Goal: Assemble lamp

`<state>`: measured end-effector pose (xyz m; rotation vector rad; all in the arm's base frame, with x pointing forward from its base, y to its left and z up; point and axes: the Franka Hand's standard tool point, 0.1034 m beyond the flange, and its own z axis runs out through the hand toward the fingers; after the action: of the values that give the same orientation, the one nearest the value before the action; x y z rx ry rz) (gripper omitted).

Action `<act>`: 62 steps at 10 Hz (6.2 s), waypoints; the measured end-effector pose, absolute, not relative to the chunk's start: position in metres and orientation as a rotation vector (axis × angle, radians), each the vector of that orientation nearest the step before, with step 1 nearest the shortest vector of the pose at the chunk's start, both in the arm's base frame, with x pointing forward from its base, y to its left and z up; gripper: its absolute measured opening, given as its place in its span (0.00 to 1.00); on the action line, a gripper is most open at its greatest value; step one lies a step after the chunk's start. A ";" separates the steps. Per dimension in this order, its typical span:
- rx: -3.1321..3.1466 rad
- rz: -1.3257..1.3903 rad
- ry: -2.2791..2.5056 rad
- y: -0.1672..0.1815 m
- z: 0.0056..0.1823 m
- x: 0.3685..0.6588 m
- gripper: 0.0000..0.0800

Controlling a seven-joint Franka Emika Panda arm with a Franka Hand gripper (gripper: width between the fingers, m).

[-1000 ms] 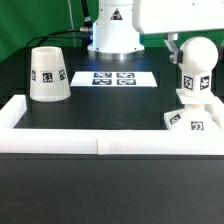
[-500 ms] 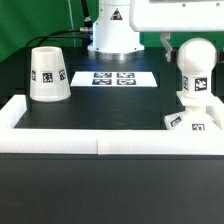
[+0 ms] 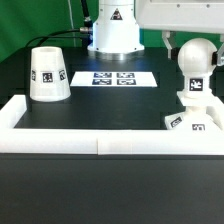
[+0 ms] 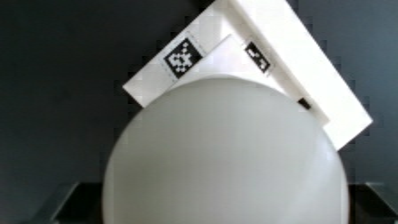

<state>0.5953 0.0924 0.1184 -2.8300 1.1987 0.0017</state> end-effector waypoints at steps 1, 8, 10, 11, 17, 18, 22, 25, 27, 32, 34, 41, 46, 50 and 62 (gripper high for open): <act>-2.824 0.011 1.218 0.093 0.119 0.595 0.72; -3.008 -0.004 0.649 0.094 0.121 0.596 0.87; -3.044 -0.010 0.458 0.094 0.120 0.596 0.87; -3.062 -0.015 0.316 0.094 0.120 0.596 0.87; -3.057 -0.038 -0.559 0.098 0.120 0.595 0.87; -3.034 -0.038 -0.700 0.097 0.119 0.595 0.87; -2.930 -0.036 -1.143 0.097 0.118 0.596 0.87; -2.849 -0.034 -1.356 0.099 0.118 0.597 0.87; -2.851 -0.035 -1.352 0.098 0.118 0.597 0.72; -2.952 -0.042 -1.105 0.100 0.119 0.597 0.72; -3.035 -0.044 -0.840 0.101 0.119 0.597 0.72; -3.135 -0.041 0.145 0.100 0.118 0.596 0.72; -2.990 0.000 0.849 0.100 0.118 0.595 0.72; -2.912 0.013 1.043 0.100 0.118 0.595 0.72; -3.073 -0.020 -0.357 0.106 0.117 0.597 0.87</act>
Offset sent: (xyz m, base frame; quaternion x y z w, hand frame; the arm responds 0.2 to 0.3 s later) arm 0.0000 0.0000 0.0000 0.0000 0.0000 -0.0650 0.9979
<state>0.5970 0.1062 0.1172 -3.0735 -0.3575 -0.0202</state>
